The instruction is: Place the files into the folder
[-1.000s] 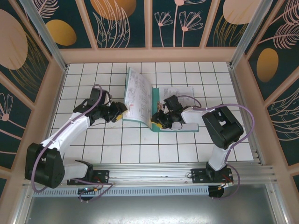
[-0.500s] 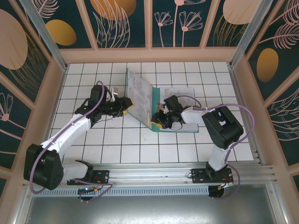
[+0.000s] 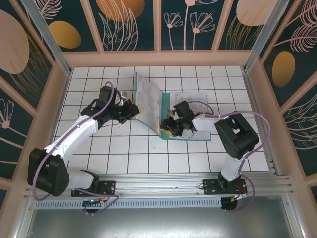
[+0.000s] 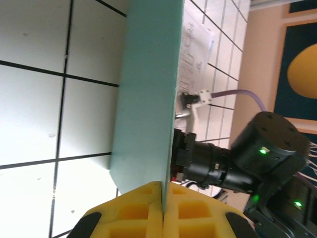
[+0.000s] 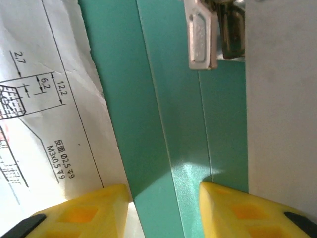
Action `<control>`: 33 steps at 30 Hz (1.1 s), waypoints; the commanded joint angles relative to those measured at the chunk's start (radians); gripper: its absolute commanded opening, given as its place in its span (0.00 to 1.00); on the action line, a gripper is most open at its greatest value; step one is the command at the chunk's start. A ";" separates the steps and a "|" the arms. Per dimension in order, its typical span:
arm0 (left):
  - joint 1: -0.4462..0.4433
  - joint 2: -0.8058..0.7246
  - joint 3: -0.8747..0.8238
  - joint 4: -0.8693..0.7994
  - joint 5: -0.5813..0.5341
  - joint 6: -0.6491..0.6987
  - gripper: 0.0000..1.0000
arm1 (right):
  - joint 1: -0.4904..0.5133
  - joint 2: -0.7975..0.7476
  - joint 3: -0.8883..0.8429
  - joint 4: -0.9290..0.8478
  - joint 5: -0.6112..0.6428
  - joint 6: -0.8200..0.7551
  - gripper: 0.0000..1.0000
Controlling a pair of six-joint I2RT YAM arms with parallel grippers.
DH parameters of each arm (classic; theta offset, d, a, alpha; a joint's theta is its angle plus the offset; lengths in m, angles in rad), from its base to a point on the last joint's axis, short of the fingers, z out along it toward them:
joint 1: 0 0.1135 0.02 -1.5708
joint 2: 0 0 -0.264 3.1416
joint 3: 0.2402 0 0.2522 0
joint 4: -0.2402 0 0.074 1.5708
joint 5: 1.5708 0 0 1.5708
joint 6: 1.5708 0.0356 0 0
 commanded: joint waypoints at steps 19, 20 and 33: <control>-0.007 0.048 0.239 -0.367 -0.292 0.230 0.00 | -0.445 -0.411 -0.258 -0.166 0.082 -0.040 0.17; -0.007 0.055 0.252 -0.380 -0.298 0.245 0.00 | -0.459 -0.413 -0.274 -0.164 0.080 -0.048 0.15; -0.006 0.158 0.397 -0.398 -0.233 0.325 0.00 | -0.462 -0.246 -0.261 -0.146 0.103 -0.057 0.05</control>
